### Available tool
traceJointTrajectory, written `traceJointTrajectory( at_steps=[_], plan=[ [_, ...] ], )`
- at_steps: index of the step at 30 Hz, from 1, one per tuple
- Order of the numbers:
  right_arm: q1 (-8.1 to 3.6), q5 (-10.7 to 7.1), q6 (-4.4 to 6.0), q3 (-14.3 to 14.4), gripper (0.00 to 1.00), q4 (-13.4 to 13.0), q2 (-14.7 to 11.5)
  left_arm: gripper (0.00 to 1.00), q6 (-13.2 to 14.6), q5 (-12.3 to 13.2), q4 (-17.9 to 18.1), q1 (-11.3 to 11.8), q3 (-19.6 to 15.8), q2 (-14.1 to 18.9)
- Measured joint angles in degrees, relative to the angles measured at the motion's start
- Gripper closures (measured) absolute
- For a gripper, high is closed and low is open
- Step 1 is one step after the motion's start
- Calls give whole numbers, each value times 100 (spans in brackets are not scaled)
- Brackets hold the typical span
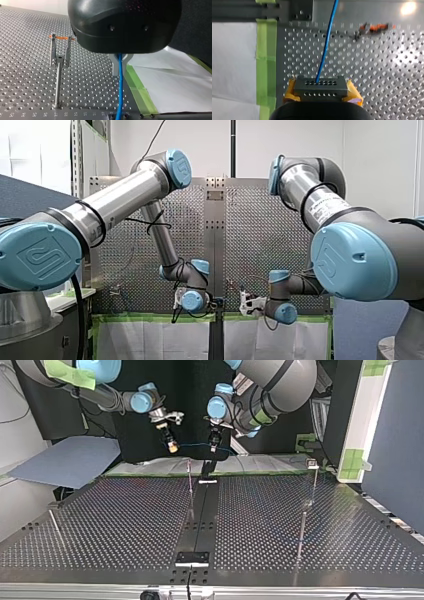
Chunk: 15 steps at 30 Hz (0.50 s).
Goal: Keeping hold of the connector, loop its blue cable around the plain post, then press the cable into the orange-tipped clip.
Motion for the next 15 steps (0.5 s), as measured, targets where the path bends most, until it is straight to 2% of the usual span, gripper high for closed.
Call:
traceJointTrajectory(
  at_steps=[7,15],
  plan=[
    [-158,13,-67,-172,100,283,0,99,-22,-42,31,-7,65,-1],
    [-347,16,-69,-202,100,342,0,99,-32,-99,-33,-61,163,-2]
  ],
)
